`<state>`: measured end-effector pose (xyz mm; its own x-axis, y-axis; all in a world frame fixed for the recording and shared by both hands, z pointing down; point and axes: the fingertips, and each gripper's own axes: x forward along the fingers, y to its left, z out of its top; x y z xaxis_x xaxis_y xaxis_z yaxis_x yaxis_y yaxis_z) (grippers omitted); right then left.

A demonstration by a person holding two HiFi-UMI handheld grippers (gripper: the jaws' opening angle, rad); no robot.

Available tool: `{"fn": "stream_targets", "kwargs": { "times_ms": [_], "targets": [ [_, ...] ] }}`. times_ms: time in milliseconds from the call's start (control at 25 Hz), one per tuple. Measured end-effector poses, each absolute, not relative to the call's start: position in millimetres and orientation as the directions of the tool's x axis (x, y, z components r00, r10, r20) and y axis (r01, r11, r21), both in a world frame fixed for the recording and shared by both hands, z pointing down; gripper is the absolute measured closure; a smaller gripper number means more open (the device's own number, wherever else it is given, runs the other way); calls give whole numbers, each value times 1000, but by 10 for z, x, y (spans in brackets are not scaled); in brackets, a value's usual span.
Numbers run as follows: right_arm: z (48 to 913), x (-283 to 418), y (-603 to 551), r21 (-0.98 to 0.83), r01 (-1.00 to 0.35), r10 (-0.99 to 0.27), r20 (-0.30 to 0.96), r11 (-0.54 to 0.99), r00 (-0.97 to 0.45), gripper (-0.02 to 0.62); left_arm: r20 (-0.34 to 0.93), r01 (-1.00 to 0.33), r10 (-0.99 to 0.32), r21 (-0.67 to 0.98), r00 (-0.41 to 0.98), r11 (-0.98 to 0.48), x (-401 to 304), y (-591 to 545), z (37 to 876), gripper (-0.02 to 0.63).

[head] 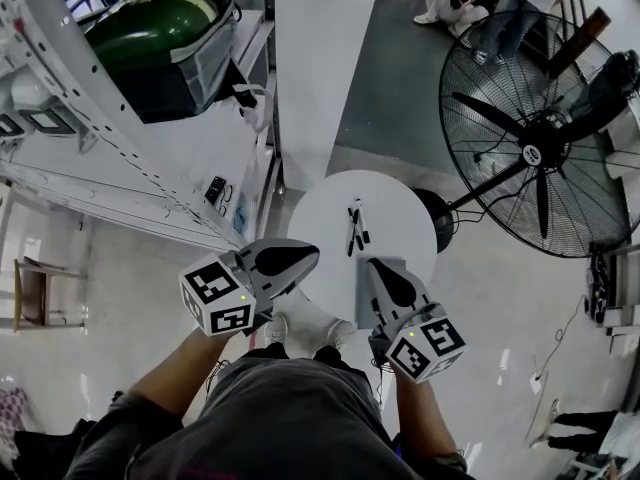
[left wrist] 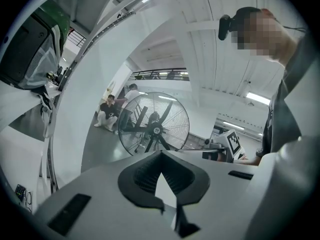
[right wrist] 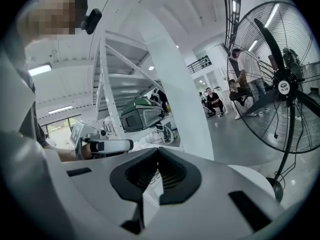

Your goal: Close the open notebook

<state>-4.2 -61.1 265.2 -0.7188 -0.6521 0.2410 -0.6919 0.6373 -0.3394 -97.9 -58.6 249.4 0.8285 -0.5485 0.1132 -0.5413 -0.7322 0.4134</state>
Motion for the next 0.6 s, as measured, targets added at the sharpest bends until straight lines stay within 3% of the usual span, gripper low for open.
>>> {"fn": "stream_targets", "kwargs": {
  "times_ms": [600],
  "targets": [
    [2770,17,-662,-353,-677,-626,262,646,-734,575,133,-549,-551,430,824,-717,-856,-664,2610,592]
  ]
}}
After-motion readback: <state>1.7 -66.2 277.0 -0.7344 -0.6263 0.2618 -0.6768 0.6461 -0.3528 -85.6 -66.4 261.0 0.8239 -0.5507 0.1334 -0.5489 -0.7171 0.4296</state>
